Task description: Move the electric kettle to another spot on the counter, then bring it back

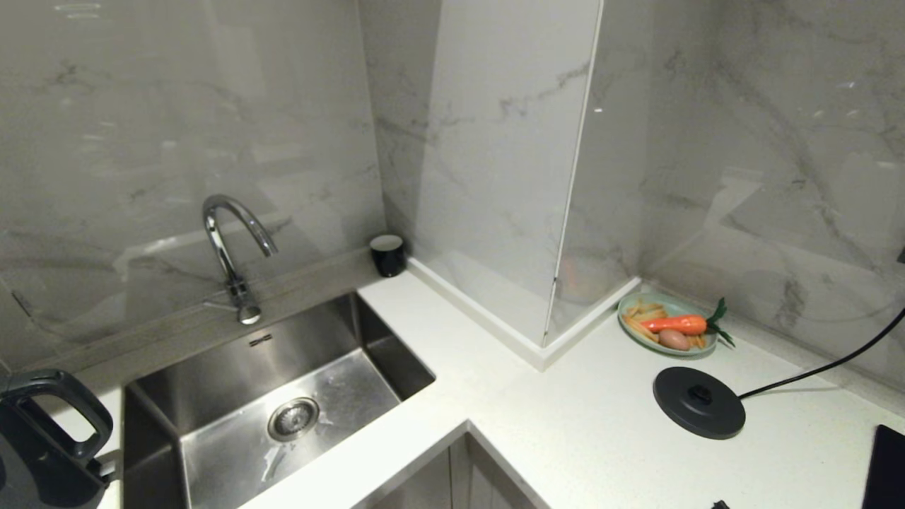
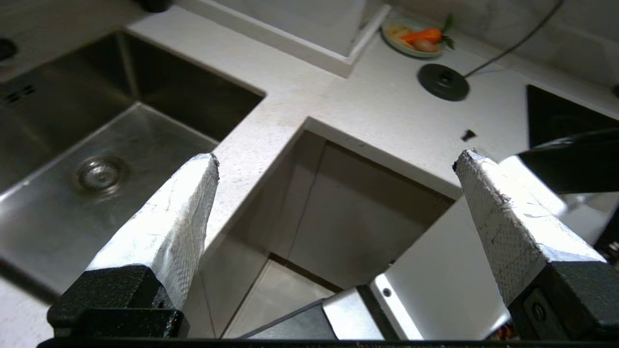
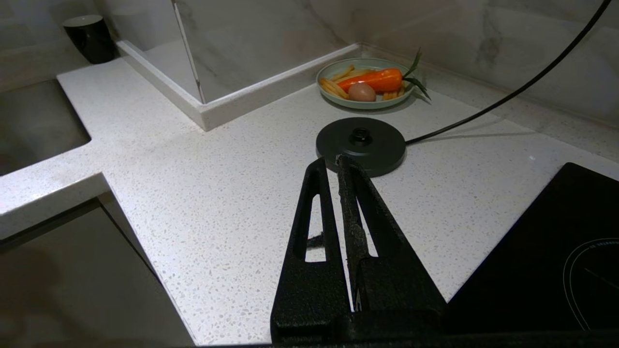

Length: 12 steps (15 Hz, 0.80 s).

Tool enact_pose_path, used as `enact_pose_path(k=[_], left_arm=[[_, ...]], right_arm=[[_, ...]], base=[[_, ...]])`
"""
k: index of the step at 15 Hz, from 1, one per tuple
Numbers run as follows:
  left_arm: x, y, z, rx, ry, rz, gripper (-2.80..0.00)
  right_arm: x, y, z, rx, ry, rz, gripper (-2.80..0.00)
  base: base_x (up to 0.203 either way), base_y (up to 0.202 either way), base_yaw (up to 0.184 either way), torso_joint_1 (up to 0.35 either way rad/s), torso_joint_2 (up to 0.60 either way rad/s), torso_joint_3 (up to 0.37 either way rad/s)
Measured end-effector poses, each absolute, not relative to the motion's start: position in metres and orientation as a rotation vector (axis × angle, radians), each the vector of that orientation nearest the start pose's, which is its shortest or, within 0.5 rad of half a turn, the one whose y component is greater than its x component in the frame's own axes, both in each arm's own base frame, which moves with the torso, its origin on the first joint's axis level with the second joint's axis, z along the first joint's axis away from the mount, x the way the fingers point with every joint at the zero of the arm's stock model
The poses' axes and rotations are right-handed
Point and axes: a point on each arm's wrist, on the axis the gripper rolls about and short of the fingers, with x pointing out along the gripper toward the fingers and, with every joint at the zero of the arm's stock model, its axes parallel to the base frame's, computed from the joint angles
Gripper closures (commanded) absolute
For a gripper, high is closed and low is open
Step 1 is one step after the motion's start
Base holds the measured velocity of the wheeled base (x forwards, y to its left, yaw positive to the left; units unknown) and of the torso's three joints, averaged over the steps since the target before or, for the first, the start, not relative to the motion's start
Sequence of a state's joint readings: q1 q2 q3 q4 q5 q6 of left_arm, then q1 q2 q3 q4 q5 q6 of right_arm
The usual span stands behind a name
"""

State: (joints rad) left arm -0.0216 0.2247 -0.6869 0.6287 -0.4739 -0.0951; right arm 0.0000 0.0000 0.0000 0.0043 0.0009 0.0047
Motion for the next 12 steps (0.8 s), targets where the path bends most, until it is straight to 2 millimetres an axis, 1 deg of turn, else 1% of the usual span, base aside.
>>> enact_pose_path(k=[4, 5, 9, 12], left_arm=[[-0.072, -0.008, 0.167, -0.126, 0.204, -0.388, -2.8], [-0.07, -0.007, 0.158, -0.116, 0.208, -0.335, 0.0], [-0.059, -0.002, 0.12, -0.03, 0.206, -0.089, 0.0], [-0.045, 0.002, 0.105, 0.006, 0.115, 0.065, 0.0]], right_arm=[[-0.023, 0.0, 0.075, 0.004, 0.004, 0.001, 0.0], [-0.023, 0.0, 0.075, 0.004, 0.004, 0.001, 0.0], [-0.023, 0.0, 0.075, 0.004, 0.004, 0.001, 0.0], [-0.023, 0.0, 0.075, 0.004, 0.004, 0.001, 0.0]], base=[[0.0, 0.0, 0.0, 0.0, 0.0, 0.0], [0.0, 0.0, 0.0, 0.0, 0.0, 0.0], [0.0, 0.0, 0.0, 0.0, 0.0, 0.0], [0.0, 0.0, 0.0, 0.0, 0.0, 0.0]])
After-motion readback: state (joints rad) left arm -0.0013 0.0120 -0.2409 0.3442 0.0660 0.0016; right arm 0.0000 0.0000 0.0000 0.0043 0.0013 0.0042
